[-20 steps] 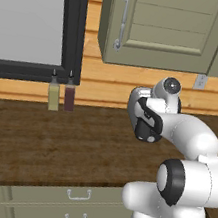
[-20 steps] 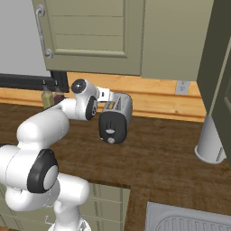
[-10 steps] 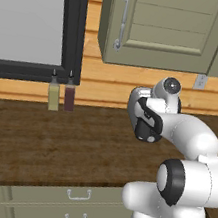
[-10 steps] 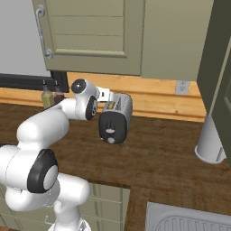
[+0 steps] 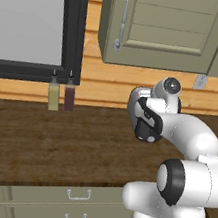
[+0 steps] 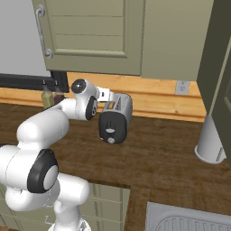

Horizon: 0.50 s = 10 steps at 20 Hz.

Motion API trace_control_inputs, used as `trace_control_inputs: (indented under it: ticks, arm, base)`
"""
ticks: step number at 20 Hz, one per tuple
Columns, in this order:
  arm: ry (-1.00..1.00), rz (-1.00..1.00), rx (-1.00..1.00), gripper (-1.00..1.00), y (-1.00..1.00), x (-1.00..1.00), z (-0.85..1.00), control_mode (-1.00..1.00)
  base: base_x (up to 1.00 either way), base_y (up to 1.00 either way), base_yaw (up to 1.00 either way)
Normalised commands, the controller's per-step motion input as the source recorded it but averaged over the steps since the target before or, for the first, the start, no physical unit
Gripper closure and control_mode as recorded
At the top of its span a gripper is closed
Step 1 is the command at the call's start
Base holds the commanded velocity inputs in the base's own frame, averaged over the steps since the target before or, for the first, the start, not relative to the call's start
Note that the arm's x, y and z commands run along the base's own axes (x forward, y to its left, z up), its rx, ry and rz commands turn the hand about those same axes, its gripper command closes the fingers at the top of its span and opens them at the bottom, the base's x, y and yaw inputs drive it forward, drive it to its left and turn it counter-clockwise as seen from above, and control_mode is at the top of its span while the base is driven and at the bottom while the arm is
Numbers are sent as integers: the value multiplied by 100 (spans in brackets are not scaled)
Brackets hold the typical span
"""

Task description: Start the toaster. Once the lever pops up, take the bread to the plate on the dining counter.

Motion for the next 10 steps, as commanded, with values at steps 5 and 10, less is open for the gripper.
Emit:
trace_control_inputs:
  ticks: [5,10]
  arm:
    - [0,0,0,-100,0,0,0,-100]
    - [0,0,0,-100,0,0,0,-100]
  base:
    - [0,0,0]
    - [0,0,0]
